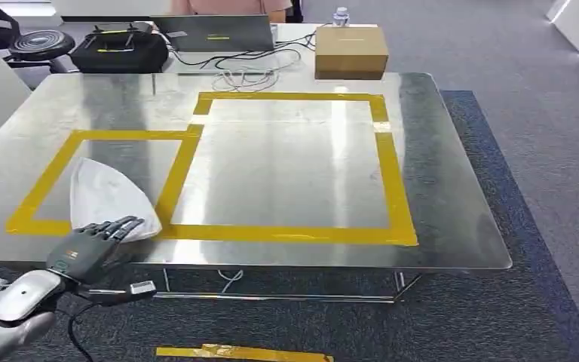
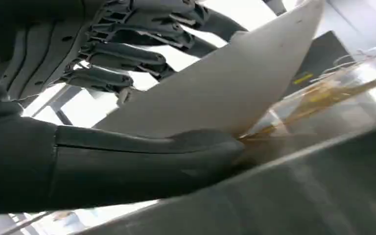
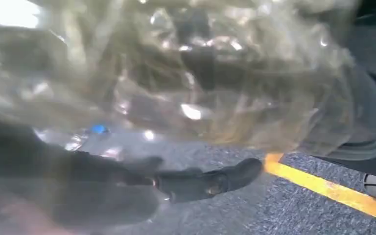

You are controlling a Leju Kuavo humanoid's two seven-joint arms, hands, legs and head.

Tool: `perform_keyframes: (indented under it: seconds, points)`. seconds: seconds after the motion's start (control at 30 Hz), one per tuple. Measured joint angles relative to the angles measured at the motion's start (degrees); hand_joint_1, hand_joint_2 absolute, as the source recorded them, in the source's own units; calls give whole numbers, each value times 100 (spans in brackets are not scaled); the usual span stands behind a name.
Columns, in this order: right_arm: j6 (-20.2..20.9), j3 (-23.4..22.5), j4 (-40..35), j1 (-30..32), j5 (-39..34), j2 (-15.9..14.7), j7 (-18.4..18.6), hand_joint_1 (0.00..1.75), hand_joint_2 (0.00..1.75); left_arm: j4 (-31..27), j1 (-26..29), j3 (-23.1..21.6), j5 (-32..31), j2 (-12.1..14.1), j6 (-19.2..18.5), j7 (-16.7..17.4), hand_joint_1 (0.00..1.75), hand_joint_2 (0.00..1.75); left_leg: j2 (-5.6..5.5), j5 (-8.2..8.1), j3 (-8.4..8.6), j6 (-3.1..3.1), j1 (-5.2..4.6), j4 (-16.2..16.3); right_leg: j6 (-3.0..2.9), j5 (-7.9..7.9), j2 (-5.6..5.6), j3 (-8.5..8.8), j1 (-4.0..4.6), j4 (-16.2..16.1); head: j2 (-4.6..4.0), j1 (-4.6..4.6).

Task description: Take the parts from the cabinet and place them on the table.

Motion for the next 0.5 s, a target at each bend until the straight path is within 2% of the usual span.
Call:
perform_keyframes:
  seconds: [0.3, 0.5]
  points:
    - [-39, 0, 0, -1, 0, 4, 2, 0, 0, -4, 11, 107, -2, -42, -72, 0, 0, 0, 0, 0, 2, 0, -1, 0, 0, 0, 2, 1, -1, 0, 0, 0]
    - [-39, 0, 0, -7, 0, 4, 2, 0, 0, -4, 24, 142, 20, -77, 22, -11, 0, 0, 0, 0, 1, 0, -2, 0, 0, 0, 2, 0, -2, 0, 0, 0]
